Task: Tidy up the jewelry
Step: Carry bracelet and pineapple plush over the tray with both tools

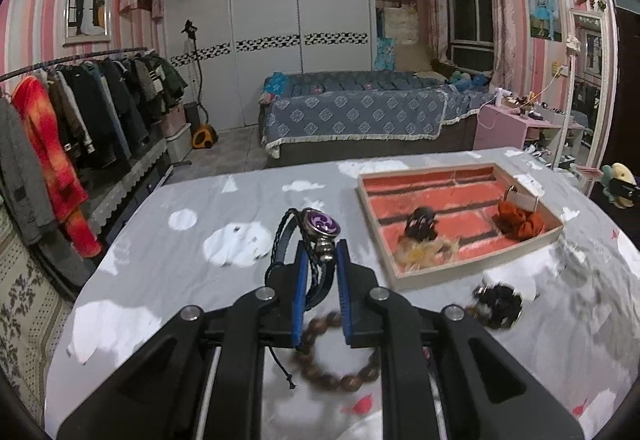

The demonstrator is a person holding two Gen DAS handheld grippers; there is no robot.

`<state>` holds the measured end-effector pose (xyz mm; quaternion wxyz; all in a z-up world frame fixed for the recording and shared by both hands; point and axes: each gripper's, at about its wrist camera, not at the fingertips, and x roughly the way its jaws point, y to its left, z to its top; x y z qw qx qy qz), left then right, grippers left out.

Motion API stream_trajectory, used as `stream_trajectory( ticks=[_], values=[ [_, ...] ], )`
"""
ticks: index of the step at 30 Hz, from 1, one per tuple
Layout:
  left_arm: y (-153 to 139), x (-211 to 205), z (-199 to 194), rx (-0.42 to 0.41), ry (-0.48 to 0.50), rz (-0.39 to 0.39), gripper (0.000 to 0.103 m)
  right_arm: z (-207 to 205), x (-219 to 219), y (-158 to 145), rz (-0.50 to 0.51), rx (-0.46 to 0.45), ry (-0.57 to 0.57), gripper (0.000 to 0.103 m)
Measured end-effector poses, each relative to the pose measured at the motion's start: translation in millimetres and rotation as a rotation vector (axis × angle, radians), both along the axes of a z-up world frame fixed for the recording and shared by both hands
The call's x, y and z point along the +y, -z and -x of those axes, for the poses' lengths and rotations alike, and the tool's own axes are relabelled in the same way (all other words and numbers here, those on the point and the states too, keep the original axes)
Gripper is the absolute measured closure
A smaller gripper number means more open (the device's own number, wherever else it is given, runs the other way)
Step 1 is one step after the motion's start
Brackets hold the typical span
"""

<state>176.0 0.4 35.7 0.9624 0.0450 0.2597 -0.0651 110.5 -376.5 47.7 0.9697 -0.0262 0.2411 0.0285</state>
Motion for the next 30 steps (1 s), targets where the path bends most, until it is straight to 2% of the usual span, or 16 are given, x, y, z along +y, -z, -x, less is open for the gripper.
stream_trajectory(
  ticks=[7,12,20,25,30],
  values=[
    [-5,-32,-41,-0.004,0.063,0.036,0.089,-47,12,-10,0.0,-0.005,-0.041,0.054],
    [0,-65,-83,0.017,0.079,0.012,0.089,-90,17,-10,-0.014,0.003,-0.054,0.054],
    [29,-109,-149,0.078,0.088,0.003,0.089,-151,19,12,-0.023,0.039,-0.053,0.054],
    [49,-113,-181,0.127,0.076,0.0,0.089,-187,16,30,-0.019,0.082,-0.036,0.054],
    [71,-120,-209,0.211,0.077,0.013,0.089,-220,17,47,0.01,0.146,-0.016,0.054]
  ],
)
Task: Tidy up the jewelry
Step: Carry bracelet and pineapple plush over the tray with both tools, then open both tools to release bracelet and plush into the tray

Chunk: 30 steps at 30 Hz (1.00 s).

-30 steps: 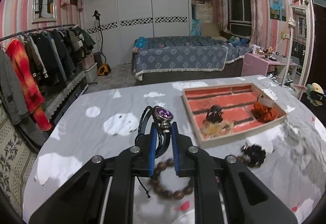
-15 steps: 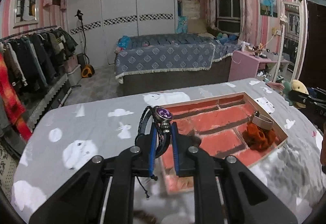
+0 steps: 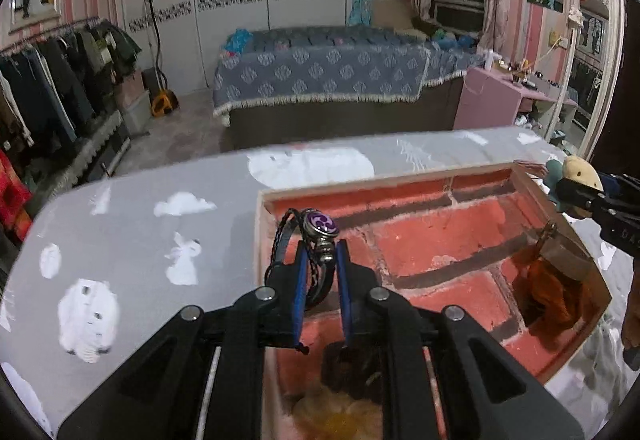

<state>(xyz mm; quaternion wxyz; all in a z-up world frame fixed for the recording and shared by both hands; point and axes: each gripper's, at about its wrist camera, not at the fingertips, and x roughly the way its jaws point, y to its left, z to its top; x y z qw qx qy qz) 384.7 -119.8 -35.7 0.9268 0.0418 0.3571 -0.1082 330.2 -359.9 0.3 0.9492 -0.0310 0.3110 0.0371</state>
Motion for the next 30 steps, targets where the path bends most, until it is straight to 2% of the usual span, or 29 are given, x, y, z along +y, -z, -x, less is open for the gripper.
stream_trajectory(
  ticks=[9,18,19,20,23,27,29,30],
  values=[
    [29,-6,-21,0.11,-0.017,-0.002,0.089,-31,1,28,0.031,0.09,0.022,0.053],
    [39,-10,-30,0.178,-0.025,-0.025,0.084,-45,-2,33,0.025,0.148,0.022,0.05],
    [40,-11,-31,0.188,-0.022,-0.028,0.083,-46,-2,33,0.027,0.151,0.022,0.049],
    [41,-10,-31,0.194,-0.024,-0.029,0.076,-47,-3,33,0.028,0.154,0.023,0.048],
    [38,-5,-31,0.19,-0.038,-0.003,0.051,-48,-4,32,0.02,0.154,0.023,0.047],
    [33,0,-27,0.169,-0.036,0.035,0.043,-40,-7,27,-0.003,0.114,0.022,0.042],
    [28,3,-22,0.153,-0.037,0.06,0.04,-32,-8,21,-0.015,0.082,0.02,0.034],
    [23,6,-18,0.145,-0.037,0.076,0.04,-30,-9,18,-0.017,0.073,0.02,0.033]
  ],
)
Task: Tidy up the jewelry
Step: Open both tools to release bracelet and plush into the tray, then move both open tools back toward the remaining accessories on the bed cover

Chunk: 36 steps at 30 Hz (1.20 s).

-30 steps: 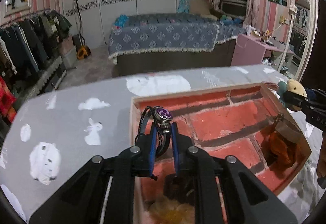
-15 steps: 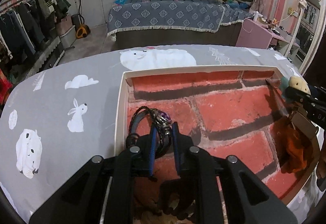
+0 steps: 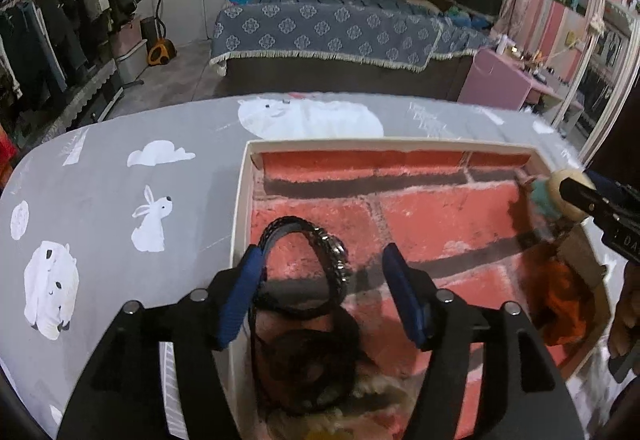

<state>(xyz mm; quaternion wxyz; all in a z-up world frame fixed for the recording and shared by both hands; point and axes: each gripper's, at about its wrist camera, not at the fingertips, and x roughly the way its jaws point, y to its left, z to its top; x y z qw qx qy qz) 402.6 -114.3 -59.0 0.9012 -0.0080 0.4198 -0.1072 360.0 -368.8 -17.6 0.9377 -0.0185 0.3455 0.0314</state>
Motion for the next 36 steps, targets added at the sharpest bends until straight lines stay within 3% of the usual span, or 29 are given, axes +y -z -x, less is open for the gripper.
stream_trajectory(
  ticks=[6,11,15,19,24,30,36],
  values=[
    [-44,20,41,-0.15,-0.013,-0.004,0.04,42,-7,-39,-0.017,-0.123,0.027,0.033],
    [-85,61,97,-0.289,-0.063,-0.029,0.036,96,-12,-68,-0.038,-0.228,0.048,0.031],
    [-95,97,146,-0.351,-0.108,-0.063,0.034,144,-11,-80,-0.056,-0.282,0.049,0.027],
    [-87,125,194,-0.359,-0.148,-0.081,0.033,192,0,-78,-0.065,-0.301,0.036,0.021],
    [-58,134,237,-0.331,-0.163,-0.089,0.033,229,34,-51,-0.076,-0.239,-0.02,0.02],
    [-39,138,251,-0.291,-0.173,-0.041,0.033,243,93,-10,-0.048,-0.142,-0.111,0.02],
    [-42,137,262,-0.324,-0.178,-0.033,0.033,246,101,-18,-0.092,-0.184,-0.076,0.02]
  ],
)
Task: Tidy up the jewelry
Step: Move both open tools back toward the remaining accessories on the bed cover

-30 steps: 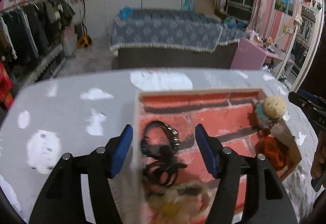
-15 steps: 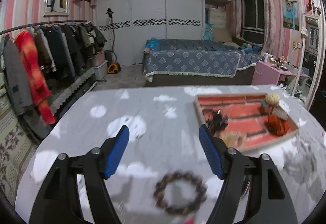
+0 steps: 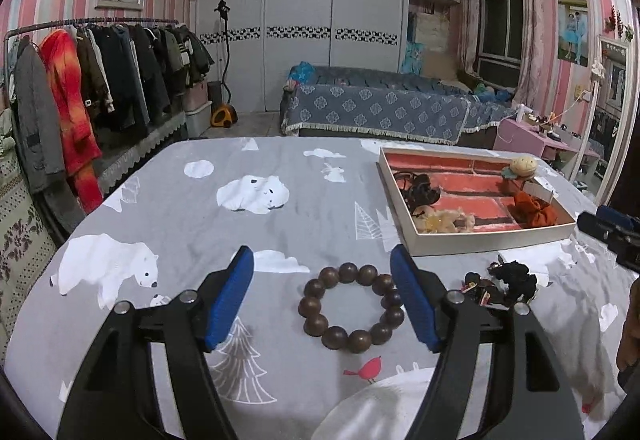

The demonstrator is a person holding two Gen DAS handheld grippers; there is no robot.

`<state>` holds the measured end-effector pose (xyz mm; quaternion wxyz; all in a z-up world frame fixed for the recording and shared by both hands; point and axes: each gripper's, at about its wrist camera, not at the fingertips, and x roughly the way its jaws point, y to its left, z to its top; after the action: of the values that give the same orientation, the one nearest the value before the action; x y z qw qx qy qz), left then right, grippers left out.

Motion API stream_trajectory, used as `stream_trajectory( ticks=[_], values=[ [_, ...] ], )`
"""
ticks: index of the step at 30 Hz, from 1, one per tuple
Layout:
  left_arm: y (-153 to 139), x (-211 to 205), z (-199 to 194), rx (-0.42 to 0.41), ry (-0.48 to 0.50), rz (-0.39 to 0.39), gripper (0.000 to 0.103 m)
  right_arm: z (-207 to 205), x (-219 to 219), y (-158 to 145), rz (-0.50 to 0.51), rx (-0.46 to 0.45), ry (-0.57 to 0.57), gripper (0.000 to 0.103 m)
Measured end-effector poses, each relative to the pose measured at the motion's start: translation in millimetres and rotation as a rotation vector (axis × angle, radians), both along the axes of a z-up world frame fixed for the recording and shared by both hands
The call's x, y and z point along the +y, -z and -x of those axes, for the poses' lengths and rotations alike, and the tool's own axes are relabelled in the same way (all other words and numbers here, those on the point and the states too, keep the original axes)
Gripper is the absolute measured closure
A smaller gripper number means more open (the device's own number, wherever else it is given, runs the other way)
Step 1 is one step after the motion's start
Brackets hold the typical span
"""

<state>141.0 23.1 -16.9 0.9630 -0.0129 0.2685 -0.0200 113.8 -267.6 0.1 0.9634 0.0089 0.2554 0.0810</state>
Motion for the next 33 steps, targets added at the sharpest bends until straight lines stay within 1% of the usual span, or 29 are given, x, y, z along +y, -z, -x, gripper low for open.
stream_trajectory(
  ticks=[4,8,11,16,22,33],
  values=[
    [-2,4,6,-0.017,-0.011,-0.001,0.033,1,-4,-6,-0.011,-0.024,0.018,0.018],
    [-2,8,13,-0.029,-0.026,0.007,0.033,6,-10,-3,-0.023,-0.016,0.026,0.018],
    [0,8,22,-0.038,-0.035,-0.005,0.033,14,-11,1,-0.024,-0.011,0.03,0.018],
    [10,9,28,-0.014,-0.038,-0.006,0.033,23,-11,10,-0.014,0.006,0.025,0.018],
    [17,14,28,0.008,-0.047,-0.008,0.033,18,-14,21,-0.002,0.039,0.033,0.018],
    [23,16,23,0.024,-0.048,-0.011,0.033,14,-13,25,0.006,0.053,0.024,0.019]
  ],
)
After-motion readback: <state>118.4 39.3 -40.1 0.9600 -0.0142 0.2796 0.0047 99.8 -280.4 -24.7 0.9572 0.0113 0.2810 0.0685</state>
